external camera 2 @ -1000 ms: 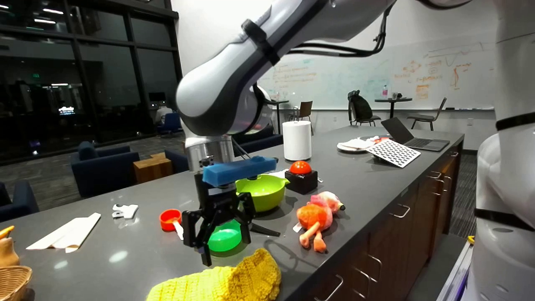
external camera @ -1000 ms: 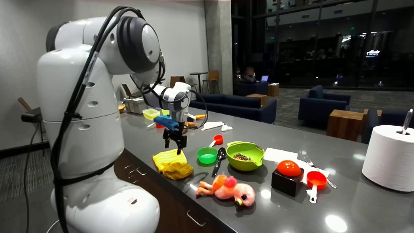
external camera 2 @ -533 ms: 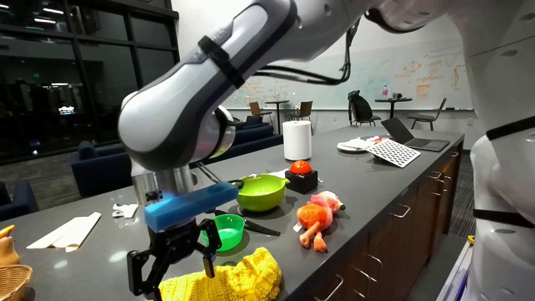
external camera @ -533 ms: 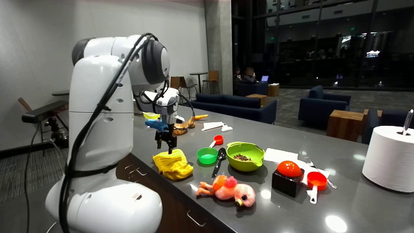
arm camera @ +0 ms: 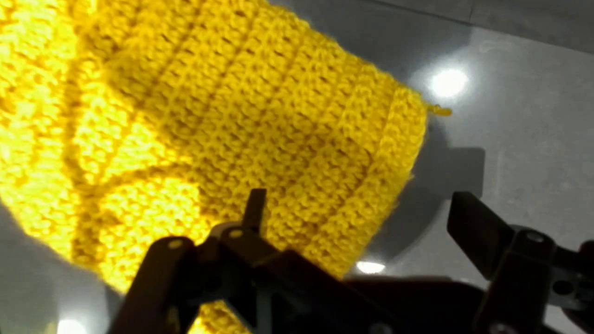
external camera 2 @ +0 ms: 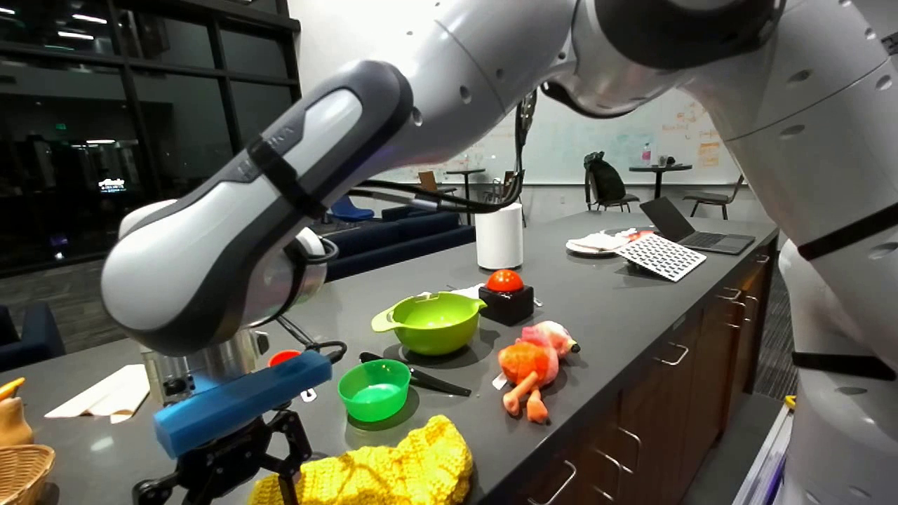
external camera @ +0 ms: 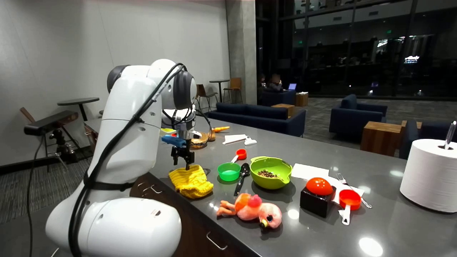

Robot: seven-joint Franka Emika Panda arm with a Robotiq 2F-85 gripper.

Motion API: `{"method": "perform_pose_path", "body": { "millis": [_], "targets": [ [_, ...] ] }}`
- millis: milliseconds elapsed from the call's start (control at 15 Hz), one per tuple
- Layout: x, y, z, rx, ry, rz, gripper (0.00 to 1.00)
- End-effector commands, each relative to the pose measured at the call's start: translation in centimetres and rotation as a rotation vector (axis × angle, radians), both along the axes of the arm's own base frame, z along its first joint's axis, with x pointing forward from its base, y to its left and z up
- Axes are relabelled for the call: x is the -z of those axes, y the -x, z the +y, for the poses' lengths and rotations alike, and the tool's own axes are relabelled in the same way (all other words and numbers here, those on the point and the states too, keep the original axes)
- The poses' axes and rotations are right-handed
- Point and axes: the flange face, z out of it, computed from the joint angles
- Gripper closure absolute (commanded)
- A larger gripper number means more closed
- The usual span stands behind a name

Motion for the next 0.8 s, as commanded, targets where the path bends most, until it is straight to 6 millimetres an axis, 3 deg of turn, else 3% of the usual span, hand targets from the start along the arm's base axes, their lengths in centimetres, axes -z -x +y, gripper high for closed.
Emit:
{"method": "perform_pose_path", "body": {
  "millis": [0, 200, 733],
  "targets": [
    [0.7, -1.0, 2.6, 0.009, 0.072, -0.021, 0.27],
    [1.0, -1.4, 3.6, 0.006, 0.098, -0.021, 0.37],
    [1.2, -2.3, 4.3, -0.011, 0.097, -0.014, 0.99]
  ]
}}
